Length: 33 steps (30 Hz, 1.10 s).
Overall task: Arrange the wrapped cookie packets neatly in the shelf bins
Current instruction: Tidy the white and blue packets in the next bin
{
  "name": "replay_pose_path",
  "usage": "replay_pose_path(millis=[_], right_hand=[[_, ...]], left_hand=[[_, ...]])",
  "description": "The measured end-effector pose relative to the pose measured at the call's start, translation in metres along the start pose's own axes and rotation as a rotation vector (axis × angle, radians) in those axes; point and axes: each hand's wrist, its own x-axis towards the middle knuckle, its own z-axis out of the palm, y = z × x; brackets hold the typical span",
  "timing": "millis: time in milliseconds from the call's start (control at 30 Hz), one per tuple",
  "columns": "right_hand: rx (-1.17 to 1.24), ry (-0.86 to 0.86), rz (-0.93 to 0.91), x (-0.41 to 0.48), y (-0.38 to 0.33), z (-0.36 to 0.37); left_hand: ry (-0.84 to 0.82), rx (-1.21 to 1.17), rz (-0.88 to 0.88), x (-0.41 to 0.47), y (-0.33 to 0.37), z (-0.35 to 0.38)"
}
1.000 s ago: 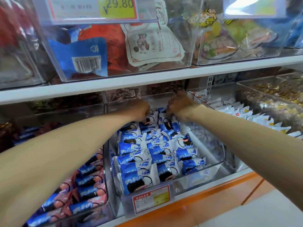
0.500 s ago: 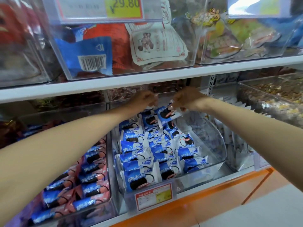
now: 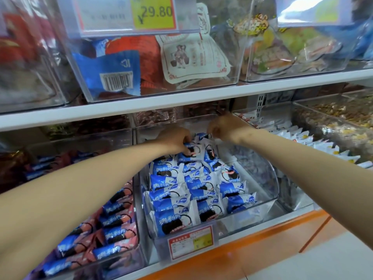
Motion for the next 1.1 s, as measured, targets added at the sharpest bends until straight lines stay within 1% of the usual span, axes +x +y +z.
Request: replay_pose_path(millis=[67, 133, 233, 367, 467, 500, 600, 700, 767, 833, 867, 933, 967, 1000, 1033, 1100], right_hand=[[-0.072, -0.118, -0.02, 0.003, -0.002, 0.007], [-0.172, -0.181, -0.016, 0.008, -0.005, 0.014], [-0.19, -0.171, 0.005, 0.015, -0.007, 0.022], [-0.112, -0.205, 0.096, 0.023, -0.008, 0.037], [-0.222, -0.263, 0.103, 0.02, -0.009, 0.039], [-0.258, -0.253, 0.091, 0.018, -0.01, 0.039], [-0.297, -0.138, 0.06, 0.012, -0.015, 0.027], [-0.258, -0.063, 0.098, 0.005, -0.021, 0.004], [-0.193, -0.046, 0.134, -0.001, -0.023, -0.01], [-0.041, -0.106, 0.196, -0.006, -0.023, -0.016], [0.077, -0.165, 0.226, -0.008, -0.024, -0.015], [0.27, -0.281, 0.272, -0.012, -0.027, -0.004], [0.335, -0.307, 0.294, -0.013, -0.029, 0.005], [0.406, -0.301, 0.313, -0.014, -0.03, 0.015], [0.501, -0.271, 0.333, -0.014, -0.031, 0.025], [0.674, -0.205, 0.365, -0.013, -0.032, 0.04]], left_hand=[[0.008, 0.133, -0.011, -0.001, -0.001, 0.005], [0.029, 0.174, -0.025, 0.0, -0.003, 0.007], [0.056, 0.24, -0.018, 0.0, -0.005, 0.008], [0.044, 0.277, -0.017, -0.001, -0.005, 0.009], [0.02, 0.262, -0.027, 0.0, -0.007, 0.008], [0.01, 0.251, -0.033, 0.001, -0.007, 0.007], [0.021, 0.252, -0.043, 0.0, -0.006, 0.008], [0.025, 0.227, -0.056, -0.001, -0.007, 0.007], [-0.02, 0.197, -0.067, -0.003, -0.008, 0.002], [-0.067, 0.114, -0.065, -0.005, -0.01, -0.004], [-0.059, 0.02, -0.056, -0.006, -0.012, -0.007], [0.027, -0.214, -0.034, -0.01, -0.012, -0.013], [0.074, -0.302, -0.016, -0.012, -0.011, -0.015], [0.091, -0.342, 0.0, -0.013, -0.011, -0.017], [0.067, -0.339, 0.016, -0.015, -0.009, -0.018], [-0.037, -0.214, 0.015, -0.018, -0.006, -0.015]])
